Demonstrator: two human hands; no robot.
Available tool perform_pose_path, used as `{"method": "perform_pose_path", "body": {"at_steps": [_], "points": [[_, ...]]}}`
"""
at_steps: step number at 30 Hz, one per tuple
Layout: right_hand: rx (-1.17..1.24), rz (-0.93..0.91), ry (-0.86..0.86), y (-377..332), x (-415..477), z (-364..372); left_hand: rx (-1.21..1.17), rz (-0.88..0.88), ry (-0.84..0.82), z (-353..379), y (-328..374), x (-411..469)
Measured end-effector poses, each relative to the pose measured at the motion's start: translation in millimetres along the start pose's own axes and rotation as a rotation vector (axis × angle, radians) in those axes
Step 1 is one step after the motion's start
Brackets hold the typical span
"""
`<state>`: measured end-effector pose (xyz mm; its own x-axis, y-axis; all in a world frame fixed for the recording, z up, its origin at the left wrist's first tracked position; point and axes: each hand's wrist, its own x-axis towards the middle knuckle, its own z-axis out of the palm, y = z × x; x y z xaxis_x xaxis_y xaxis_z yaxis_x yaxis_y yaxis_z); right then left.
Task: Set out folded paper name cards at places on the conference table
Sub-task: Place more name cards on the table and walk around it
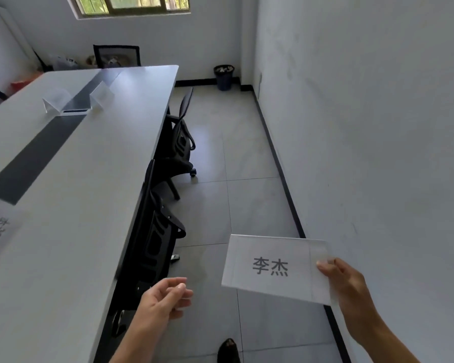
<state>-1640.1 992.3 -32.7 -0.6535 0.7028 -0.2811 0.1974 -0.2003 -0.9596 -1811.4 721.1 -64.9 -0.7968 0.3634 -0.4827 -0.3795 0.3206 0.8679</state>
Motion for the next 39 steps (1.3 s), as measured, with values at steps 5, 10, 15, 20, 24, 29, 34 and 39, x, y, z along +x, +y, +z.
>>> {"method": "perform_pose_path", "body": {"at_steps": [5, 10, 15, 20, 24, 29, 34, 39], "points": [[0.039, -0.023, 0.06, -42.1, 83.3, 13.4, 0.057, 0.091, -0.07, 19.5, 90.9, 93.6], [0.039, 0.002, 0.096, -62.9, 170.5, 15.4, 0.069, 0.096, -0.107, 52.1, 141.7, 181.5], [0.091, -0.014, 0.102, -83.9, 292.2, 9.7, 0.078, 0.044, -0.09, 93.7, 182.2, 278.7], [0.054, -0.025, 0.069, -125.7, 428.3, 7.1, 0.088, 0.057, -0.064, 131.8, 251.8, 373.0], [0.063, -0.031, 0.005, -161.7, 527.0, 15.3, 0.05, 0.071, 0.008, 147.9, 296.9, 433.4], [0.04, -0.013, -0.035, -193.4, 639.5, 39.9, 0.028, 0.02, 0.057, 151.4, 328.1, 517.6], [0.057, -0.007, -0.009, -211.3, 752.9, 79.5, 0.032, 0.021, 0.064, 149.8, 377.1, 640.3], [0.119, 0.008, 0.048, -251.6, 853.4, 120.8, 0.039, 0.072, -0.009, 151.3, 467.9, 759.6]]}}
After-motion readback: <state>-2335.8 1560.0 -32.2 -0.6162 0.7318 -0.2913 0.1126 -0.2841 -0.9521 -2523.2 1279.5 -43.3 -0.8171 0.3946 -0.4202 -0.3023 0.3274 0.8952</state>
